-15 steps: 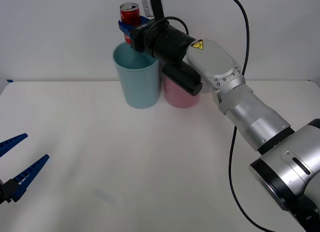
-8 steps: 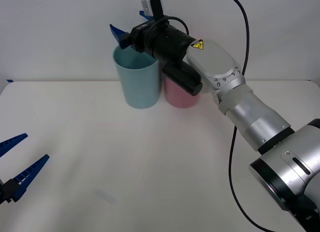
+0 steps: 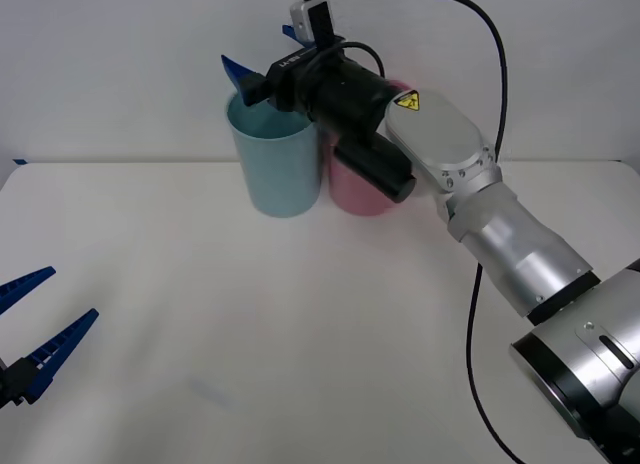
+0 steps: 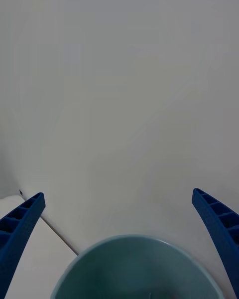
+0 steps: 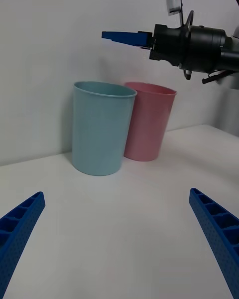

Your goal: Grasp the object on the table and drop it into the matching bin: aluminum can to the light blue bin, PET bottle to the pink bin.

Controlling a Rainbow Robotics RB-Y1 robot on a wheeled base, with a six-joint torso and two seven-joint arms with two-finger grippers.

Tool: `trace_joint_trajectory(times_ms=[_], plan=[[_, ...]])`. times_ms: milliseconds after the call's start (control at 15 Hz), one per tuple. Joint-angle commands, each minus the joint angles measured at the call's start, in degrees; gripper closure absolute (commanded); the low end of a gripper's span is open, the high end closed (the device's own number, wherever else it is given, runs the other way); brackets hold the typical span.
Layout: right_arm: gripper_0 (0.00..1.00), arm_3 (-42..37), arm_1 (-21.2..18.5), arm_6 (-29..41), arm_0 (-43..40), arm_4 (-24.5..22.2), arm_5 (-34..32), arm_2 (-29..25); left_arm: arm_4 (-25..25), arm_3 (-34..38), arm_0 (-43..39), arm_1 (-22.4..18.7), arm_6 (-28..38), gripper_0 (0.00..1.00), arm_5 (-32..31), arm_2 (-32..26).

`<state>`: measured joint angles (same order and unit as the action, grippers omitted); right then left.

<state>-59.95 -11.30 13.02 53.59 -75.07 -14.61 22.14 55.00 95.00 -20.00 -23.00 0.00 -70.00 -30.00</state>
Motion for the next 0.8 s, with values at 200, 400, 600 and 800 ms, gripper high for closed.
trace_joint_trajectory(times_ms=[200,400,600,800], plan=[[0.00,-10.2,-4.7,-0.1,-7.5,-0.1,-4.0,-0.1,0.0,0.0,0.0,0.0,0.0,0.00,0.0,0.0],[0.00,-17.8,-8.7,-0.1,-13.1,0.7,-6.0,-0.1,0.0,0.0,0.0,0.0,0.0,0.00,0.0,0.0],[0.00,-25.0,-13.0,-0.4,-19.3,2.6,-10.4,-1.7,0.0,0.0,0.0,0.0,0.0,0.00,0.0,0.0],[0.00,-31.3,-16.6,-1.3,-26.0,3.9,-16.1,-5.1,0.0,0.0,0.0,0.0,0.0,0.00,0.0,0.0]])
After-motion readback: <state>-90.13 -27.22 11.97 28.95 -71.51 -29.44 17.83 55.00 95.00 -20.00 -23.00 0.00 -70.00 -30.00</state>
